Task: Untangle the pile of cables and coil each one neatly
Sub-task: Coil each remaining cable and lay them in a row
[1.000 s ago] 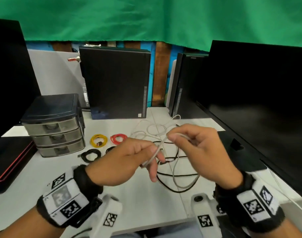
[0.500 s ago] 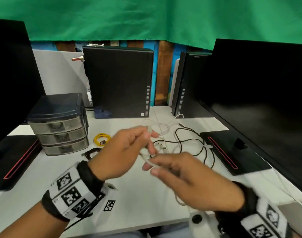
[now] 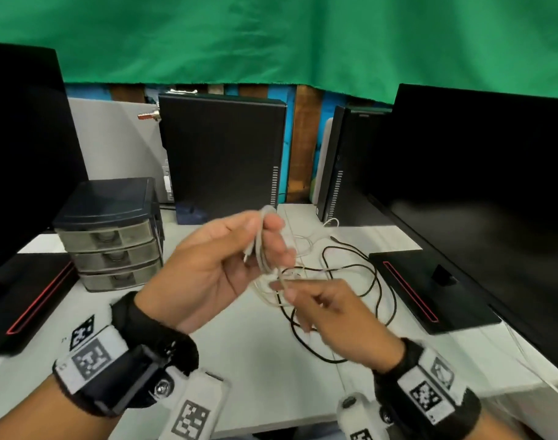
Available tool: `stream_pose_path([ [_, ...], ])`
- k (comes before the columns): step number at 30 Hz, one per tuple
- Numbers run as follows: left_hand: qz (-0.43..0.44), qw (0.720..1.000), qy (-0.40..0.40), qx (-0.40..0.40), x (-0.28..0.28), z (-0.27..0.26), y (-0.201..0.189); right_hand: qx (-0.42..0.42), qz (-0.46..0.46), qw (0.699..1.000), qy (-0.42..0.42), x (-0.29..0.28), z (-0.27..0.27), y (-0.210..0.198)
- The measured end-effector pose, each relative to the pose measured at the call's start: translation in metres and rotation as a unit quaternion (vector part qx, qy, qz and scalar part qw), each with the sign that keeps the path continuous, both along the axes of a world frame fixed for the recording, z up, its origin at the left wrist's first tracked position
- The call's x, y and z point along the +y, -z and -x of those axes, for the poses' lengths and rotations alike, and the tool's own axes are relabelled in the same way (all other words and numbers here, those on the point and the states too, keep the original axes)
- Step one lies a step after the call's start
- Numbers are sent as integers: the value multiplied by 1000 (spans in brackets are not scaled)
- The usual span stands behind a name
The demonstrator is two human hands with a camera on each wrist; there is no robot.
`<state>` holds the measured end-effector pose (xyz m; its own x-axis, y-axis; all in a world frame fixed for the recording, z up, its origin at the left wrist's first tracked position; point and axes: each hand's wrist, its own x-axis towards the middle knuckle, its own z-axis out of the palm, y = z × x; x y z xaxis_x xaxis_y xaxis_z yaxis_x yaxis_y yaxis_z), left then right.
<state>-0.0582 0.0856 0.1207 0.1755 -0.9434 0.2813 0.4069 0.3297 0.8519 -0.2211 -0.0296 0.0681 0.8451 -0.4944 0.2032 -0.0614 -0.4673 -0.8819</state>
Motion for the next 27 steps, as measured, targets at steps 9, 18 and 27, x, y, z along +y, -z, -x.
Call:
stream_pose_path([
  [9, -27, 903, -212, -374, -7, -2, 14, 30, 127, 986, -106, 39, 23, -47],
  [18, -23, 946, 112, -302, 7, 10, 5, -156, 20, 988, 6, 5, 31, -69],
  [27, 63, 985, -151, -62, 9, -9, -15, 53, 37, 994, -83, 29, 0, 8],
])
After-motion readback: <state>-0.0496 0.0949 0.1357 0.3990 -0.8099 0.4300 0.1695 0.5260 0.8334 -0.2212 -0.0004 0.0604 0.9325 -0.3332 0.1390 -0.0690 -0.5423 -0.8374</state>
